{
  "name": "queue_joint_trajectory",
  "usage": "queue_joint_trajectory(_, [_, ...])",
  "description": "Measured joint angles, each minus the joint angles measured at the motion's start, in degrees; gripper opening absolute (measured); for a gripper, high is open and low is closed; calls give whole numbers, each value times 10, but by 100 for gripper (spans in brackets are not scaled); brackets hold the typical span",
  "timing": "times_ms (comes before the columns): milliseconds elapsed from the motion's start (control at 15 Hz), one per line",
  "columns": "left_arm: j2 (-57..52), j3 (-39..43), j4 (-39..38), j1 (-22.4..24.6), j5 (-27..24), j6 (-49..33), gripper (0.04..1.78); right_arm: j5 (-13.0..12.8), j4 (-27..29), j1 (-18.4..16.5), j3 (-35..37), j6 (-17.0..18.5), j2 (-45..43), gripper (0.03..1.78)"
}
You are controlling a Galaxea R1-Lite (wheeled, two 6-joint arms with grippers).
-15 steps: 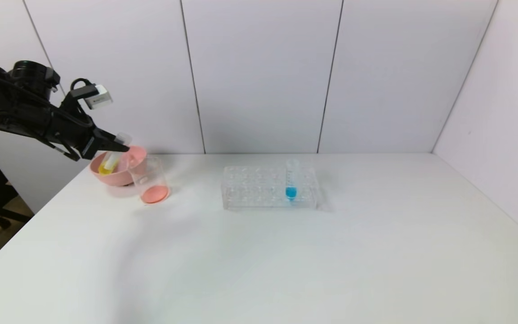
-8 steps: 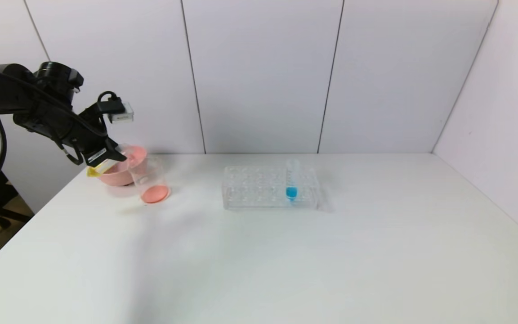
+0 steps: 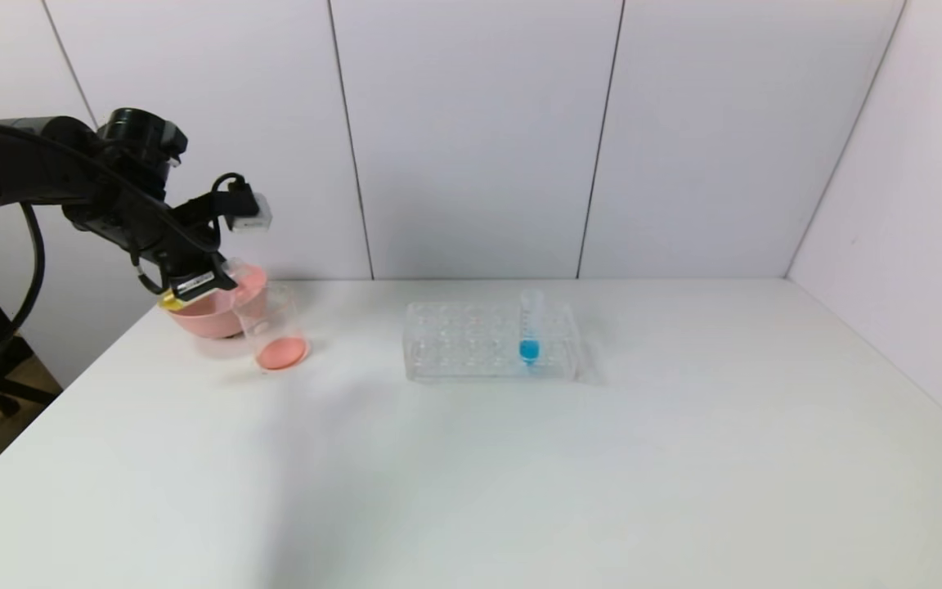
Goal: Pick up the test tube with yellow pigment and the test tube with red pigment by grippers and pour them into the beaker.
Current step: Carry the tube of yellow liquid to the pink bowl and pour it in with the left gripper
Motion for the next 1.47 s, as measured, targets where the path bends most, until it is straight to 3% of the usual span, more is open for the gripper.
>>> queue_joint_trajectory(400, [8, 0, -6, -27, 88, 24, 43, 0, 0, 0, 0, 0, 0, 171])
queue_joint_trajectory(1467, [9, 8, 30, -71, 221, 66, 43, 0, 0, 0, 0, 0, 0, 171])
